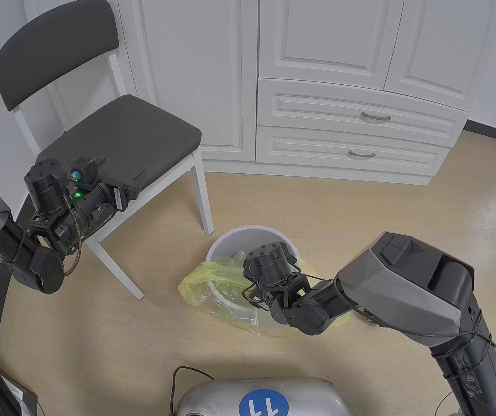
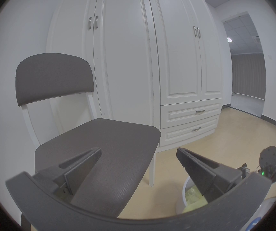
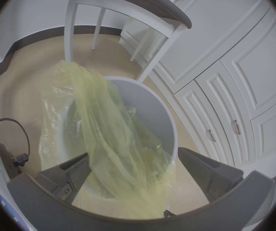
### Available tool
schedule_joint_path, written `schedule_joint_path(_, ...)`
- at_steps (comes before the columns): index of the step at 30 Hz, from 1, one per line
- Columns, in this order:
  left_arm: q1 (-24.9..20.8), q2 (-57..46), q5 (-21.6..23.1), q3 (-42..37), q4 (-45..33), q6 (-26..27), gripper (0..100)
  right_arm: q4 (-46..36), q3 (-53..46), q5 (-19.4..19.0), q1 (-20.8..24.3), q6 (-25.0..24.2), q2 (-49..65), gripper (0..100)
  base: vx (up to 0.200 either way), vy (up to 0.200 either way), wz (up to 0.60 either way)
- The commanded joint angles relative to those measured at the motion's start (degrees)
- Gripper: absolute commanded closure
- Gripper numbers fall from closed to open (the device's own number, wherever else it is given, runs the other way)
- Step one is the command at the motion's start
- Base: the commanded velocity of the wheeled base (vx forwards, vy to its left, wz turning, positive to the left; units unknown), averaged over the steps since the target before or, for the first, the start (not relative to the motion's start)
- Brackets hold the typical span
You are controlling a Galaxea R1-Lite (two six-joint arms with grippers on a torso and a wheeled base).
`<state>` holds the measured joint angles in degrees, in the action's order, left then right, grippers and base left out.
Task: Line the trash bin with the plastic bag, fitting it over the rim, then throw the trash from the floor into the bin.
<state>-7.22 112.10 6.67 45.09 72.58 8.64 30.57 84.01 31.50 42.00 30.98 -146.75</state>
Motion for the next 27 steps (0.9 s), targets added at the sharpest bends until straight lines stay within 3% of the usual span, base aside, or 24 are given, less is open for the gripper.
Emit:
schedule_joint_path(1, -0.1, 0.8, 0.1, 0.2, 0.0, 0.1, 0, 0.0, 2.8, 0.3, -1.2, 0.0, -2.8, 0, 0.0, 0.0, 0.0)
schedule_joint_path(6, -0.1, 0.7, 0.1, 0.3, 0.0, 0.1, 0, -0.2, 5.5, 0.3, -2.3, 0.1, -3.7, 0, 0.0, 0.0, 0.0)
schedule_joint_path(7, -0.1, 0.8, 0.1, 0.3, 0.0, 0.1, 0, -0.5, 5.7, 0.2, -2.4, 0.1, -3.7, 100, 0.0, 0.0, 0.0)
schedule_joint_path(10, -0.1, 0.9, 0.1, 0.3, 0.0, 0.1, 0, -0.8, 6.8, 0.2, -2.5, 0.1, -3.8, 100, 0.0, 0.0, 0.0)
schedule_joint_path(18, -0.1, 2.8, 0.0, 1.0, -0.1, 0.6, 0, -10.3, 30.6, 0.5, -4.7, 0.5, -11.0, 100, 0.0, 0.0, 0.0)
schedule_joint_path(21, -0.1, 2.8, 0.0, 1.0, -0.1, 1.4, 0, -10.6, 30.6, 0.4, -5.7, 1.5, -11.5, 100, 0.0, 0.0, 0.0)
schedule_joint_path(26, -0.1, 3.4, 0.0, 1.1, -0.1, 2.0, 0, -2.9, 30.6, 0.7, -6.7, 2.7, -14.7, 100, 0.0, 0.0, 0.0)
schedule_joint_path(27, -0.1, 3.4, 0.0, 1.0, -0.1, 2.0, 0, 3.9, 30.6, 1.2, -6.8, 2.9, -16.6, 100, 0.0, 0.0, 0.0)
